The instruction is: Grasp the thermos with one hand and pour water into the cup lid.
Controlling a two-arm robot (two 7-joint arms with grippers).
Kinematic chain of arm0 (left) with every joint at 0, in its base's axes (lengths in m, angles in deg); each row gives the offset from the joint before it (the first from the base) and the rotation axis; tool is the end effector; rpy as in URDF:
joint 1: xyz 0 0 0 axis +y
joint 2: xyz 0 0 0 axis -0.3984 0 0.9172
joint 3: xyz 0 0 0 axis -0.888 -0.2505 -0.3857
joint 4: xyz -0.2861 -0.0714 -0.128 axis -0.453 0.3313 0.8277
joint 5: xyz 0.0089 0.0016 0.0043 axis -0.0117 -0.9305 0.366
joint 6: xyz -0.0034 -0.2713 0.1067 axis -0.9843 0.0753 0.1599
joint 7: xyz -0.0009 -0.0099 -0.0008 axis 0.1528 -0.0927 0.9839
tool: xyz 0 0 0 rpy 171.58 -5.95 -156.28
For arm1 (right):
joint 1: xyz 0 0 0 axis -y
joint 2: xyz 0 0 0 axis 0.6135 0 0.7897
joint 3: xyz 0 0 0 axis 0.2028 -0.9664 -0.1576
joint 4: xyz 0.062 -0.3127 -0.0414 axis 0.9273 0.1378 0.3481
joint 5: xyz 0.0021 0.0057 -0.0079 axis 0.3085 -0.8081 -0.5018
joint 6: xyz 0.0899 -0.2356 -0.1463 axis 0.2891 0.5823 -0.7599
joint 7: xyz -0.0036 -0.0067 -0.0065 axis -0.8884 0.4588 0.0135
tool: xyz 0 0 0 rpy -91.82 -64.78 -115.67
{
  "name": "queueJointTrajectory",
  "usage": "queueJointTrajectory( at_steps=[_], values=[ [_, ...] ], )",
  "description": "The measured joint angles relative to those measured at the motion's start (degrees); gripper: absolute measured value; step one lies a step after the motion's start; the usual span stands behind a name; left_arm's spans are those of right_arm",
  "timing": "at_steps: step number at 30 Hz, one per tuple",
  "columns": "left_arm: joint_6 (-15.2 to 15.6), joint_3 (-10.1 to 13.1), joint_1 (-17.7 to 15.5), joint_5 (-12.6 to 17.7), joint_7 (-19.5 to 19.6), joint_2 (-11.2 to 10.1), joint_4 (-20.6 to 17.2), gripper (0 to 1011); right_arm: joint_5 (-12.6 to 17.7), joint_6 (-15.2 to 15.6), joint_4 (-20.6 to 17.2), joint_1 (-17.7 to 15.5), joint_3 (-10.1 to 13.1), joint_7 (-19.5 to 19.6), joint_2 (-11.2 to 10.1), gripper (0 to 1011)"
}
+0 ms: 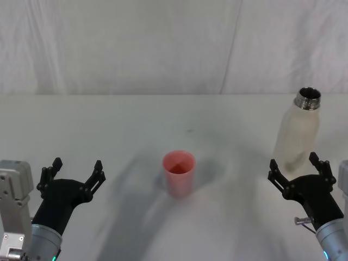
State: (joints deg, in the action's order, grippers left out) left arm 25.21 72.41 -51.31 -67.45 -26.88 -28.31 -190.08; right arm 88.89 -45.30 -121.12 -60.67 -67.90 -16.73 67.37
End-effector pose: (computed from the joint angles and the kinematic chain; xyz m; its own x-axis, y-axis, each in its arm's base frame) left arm 0.2278 0.0468 -0.3145 0.1248 0.9916 -0.0328 -0.9921 0.1242 -0.0176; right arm 0.2581 0.0165 -0.3330 0.2208 -0.9744 0.0415 0.9733 0.2229 0.0557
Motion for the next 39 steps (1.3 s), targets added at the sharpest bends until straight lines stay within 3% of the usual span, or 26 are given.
queueJointTrajectory(
  at_steps=[18, 39],
  values=[
    [0.00, 0.00, 0.00, 0.00, 0.00, 0.00, 0.00, 1001, 0.21, -1.06, 2.94, 1.89, 3.49, -2.64, 2.58, 1002],
    [0.00, 0.00, 0.00, 0.00, 0.00, 0.00, 0.00, 1001, 0.39, -1.82, 8.17, 6.10, 4.13, -4.52, 3.82, 1002]
  ],
)
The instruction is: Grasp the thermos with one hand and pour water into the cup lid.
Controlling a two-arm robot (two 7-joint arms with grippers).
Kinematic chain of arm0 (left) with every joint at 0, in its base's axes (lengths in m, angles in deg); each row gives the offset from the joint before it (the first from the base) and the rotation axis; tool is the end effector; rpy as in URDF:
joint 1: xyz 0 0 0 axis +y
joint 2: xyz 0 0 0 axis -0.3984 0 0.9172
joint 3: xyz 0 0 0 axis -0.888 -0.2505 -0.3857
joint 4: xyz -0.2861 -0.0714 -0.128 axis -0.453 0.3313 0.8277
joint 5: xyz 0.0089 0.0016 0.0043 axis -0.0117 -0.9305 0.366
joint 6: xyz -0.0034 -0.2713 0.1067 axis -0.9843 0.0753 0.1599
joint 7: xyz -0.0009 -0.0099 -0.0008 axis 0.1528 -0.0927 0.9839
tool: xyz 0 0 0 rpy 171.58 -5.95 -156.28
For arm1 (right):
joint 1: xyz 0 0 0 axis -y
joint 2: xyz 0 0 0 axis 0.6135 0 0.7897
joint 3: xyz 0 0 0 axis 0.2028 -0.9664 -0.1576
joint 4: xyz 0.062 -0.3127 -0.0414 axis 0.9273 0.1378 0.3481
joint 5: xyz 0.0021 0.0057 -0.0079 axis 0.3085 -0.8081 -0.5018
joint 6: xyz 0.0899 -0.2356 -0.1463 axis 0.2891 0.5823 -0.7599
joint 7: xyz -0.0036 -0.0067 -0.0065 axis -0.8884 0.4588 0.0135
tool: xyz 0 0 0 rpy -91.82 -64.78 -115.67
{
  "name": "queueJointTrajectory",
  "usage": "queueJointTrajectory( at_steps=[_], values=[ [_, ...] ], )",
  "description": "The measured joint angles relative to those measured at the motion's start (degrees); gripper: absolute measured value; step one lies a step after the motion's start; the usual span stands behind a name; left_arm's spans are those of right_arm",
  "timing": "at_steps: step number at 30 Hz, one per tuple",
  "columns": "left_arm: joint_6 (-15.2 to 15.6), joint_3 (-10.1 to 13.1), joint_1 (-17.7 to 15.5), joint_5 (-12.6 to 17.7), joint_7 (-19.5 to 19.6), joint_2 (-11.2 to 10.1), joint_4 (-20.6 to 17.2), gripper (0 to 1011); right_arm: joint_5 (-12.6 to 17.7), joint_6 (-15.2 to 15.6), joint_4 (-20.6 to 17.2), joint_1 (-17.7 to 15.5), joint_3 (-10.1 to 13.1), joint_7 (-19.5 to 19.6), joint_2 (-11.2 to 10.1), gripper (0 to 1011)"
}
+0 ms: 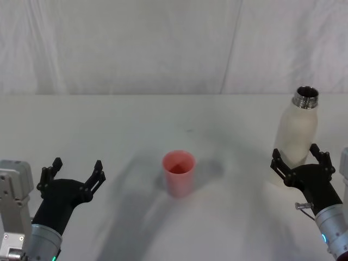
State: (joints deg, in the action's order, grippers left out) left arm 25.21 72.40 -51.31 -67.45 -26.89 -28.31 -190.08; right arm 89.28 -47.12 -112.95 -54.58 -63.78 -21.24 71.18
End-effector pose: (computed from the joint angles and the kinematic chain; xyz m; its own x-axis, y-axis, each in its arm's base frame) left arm 0.2278 0.0469 -0.3145 0.1244 0.9917 -0.0328 -0.9921 0.1239 -0.0176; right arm 0.2954 0.0111 -0.3432 0.2101 -0.9777 -0.0007 0.9754 0.2096 0.0681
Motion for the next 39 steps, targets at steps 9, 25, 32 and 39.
queueJointTrajectory(
  at_steps=[9, 25, 32, 39],
  values=[
    [0.00, 0.00, 0.00, 0.00, 0.00, 0.00, 0.00, 1001, -0.21, -0.19, 1.89, 1.77, 0.02, -0.48, -0.07, 1003],
    [0.00, 0.00, 0.00, 0.00, 0.00, 0.00, 0.00, 1001, -0.17, -0.66, 5.19, 4.85, 0.23, -1.02, -0.31, 1003],
    [0.00, 0.00, 0.00, 0.00, 0.00, 0.00, 0.00, 1001, 0.05, -0.73, 6.26, 5.85, 0.26, -1.32, -0.44, 1003],
    [0.00, 0.00, 0.00, 0.00, 0.00, 0.00, 0.00, 1001, 0.28, -0.88, 7.84, 7.10, 0.22, -1.72, -0.55, 1003]
  ],
)
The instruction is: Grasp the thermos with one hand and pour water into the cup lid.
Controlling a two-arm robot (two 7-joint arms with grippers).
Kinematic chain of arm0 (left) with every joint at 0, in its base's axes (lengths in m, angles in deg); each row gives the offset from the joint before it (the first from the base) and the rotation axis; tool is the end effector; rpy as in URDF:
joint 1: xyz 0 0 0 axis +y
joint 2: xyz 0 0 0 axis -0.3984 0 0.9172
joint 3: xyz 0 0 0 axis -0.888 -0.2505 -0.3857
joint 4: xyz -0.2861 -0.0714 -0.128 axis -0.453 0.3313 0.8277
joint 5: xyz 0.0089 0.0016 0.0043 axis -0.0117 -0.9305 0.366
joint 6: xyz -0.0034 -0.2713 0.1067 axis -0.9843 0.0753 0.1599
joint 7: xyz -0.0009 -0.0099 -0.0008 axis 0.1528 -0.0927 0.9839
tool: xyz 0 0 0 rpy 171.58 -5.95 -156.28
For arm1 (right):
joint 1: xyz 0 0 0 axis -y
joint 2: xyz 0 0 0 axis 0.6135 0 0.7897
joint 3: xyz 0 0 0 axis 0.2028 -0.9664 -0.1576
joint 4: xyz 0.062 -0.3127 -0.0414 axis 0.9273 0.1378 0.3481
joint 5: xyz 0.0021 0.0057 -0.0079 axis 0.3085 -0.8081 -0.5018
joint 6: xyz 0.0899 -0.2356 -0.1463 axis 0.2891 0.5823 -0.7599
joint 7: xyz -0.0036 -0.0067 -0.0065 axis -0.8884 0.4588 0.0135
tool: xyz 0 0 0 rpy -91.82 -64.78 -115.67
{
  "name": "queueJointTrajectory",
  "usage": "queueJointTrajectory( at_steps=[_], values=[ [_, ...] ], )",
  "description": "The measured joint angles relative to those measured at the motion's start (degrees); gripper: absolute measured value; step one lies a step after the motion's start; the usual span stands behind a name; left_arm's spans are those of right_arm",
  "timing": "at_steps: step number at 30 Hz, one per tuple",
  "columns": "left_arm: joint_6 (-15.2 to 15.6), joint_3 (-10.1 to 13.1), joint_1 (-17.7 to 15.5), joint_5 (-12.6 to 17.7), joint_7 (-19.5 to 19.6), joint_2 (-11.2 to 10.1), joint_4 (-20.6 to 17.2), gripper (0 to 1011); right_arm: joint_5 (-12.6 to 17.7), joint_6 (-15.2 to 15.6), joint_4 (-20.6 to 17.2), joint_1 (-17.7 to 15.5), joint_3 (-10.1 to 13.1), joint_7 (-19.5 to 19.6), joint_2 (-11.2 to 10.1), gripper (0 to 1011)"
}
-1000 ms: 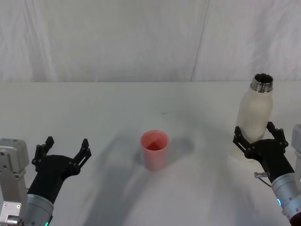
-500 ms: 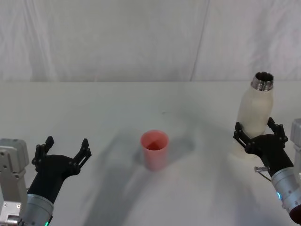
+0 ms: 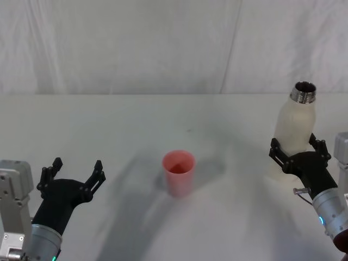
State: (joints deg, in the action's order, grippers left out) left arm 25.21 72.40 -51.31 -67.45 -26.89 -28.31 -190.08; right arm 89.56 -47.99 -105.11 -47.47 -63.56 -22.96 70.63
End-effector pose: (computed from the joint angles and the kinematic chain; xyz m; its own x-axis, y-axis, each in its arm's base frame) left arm 0.2278 0.0469 -0.3145 0.1244 0.9917 -0.0328 -0.9921 0.1239 -0.0176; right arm 0.3353 0.0031 -0.3449 0.2251 -0.9741 0.0192 0.9718 0.2259 0.0672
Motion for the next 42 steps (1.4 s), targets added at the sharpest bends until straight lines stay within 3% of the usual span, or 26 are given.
queueJointTrajectory(
  at_steps=[22, 42],
  values=[
    [0.00, 0.00, 0.00, 0.00, 0.00, 0.00, 0.00, 1001, 0.43, -0.16, 3.98, 3.59, -0.80, -0.96, -0.45, 1003],
    [0.00, 0.00, 0.00, 0.00, 0.00, 0.00, 0.00, 1001, 0.41, -0.10, 3.82, 3.40, -0.75, -0.97, -0.41, 950]
  ],
)
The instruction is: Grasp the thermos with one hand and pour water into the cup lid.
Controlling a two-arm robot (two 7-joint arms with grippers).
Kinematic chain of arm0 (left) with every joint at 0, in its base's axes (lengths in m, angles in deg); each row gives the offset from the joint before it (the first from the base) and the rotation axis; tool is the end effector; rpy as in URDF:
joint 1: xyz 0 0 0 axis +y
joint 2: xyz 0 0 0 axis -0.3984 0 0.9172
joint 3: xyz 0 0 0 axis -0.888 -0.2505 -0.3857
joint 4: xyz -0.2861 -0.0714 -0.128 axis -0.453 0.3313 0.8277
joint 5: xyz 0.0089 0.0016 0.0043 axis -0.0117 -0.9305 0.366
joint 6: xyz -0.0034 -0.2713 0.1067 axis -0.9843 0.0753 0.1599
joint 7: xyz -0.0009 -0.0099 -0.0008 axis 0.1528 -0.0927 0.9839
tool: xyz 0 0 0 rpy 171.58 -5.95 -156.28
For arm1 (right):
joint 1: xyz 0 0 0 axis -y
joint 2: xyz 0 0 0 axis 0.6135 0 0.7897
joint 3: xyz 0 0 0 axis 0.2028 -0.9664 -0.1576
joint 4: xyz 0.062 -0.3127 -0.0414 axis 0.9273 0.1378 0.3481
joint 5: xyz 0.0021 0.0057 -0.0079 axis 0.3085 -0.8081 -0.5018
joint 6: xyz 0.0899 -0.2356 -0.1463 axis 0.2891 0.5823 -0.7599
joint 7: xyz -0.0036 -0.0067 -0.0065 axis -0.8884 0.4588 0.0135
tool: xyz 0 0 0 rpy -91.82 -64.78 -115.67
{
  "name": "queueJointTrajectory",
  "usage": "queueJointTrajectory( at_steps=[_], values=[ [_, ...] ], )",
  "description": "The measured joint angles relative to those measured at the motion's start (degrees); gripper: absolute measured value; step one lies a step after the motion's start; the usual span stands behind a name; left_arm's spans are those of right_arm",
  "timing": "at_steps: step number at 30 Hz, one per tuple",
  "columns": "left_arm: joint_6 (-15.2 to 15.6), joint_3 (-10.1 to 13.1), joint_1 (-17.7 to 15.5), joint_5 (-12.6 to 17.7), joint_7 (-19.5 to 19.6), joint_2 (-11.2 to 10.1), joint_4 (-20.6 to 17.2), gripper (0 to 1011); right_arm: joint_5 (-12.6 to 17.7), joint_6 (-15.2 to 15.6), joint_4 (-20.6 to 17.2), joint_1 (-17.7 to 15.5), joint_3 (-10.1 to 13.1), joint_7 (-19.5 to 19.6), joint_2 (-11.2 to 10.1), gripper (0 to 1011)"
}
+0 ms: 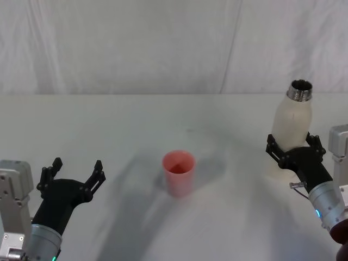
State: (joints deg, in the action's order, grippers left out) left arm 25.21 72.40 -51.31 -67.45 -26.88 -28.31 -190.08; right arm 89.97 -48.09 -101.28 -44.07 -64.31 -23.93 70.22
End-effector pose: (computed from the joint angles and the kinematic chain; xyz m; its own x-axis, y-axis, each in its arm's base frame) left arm 0.2278 0.0469 -0.3145 0.1246 0.9917 -0.0328 -0.9921 0.1241 -0.0176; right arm 0.3537 0.0023 -0.3448 0.2471 -0.9686 0.0265 0.9670 0.2482 0.0582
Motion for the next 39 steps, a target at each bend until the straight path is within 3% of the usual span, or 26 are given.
queueJointTrajectory(
  at_steps=[11, 23, 33, 39],
  values=[
    [0.00, 0.00, 0.00, 0.00, 0.00, 0.00, 0.00, 1001, 0.03, 0.16, -0.96, -0.51, 0.08, 0.02, -0.08, 950],
    [0.00, 0.00, 0.00, 0.00, 0.00, 0.00, 0.00, 1001, -0.31, 1.98, -11.44, -6.87, 2.55, 2.16, -1.74, 950],
    [0.00, 0.00, 0.00, 0.00, 0.00, 0.00, 0.00, 1001, -6.02, 5.62, -18.82, -9.72, 2.64, 3.39, -4.19, 950],
    [0.00, 0.00, 0.00, 0.00, 0.00, 0.00, 0.00, 1001, -8.34, 7.04, -20.16, -9.29, 2.36, 3.16, -4.98, 950]
  ],
)
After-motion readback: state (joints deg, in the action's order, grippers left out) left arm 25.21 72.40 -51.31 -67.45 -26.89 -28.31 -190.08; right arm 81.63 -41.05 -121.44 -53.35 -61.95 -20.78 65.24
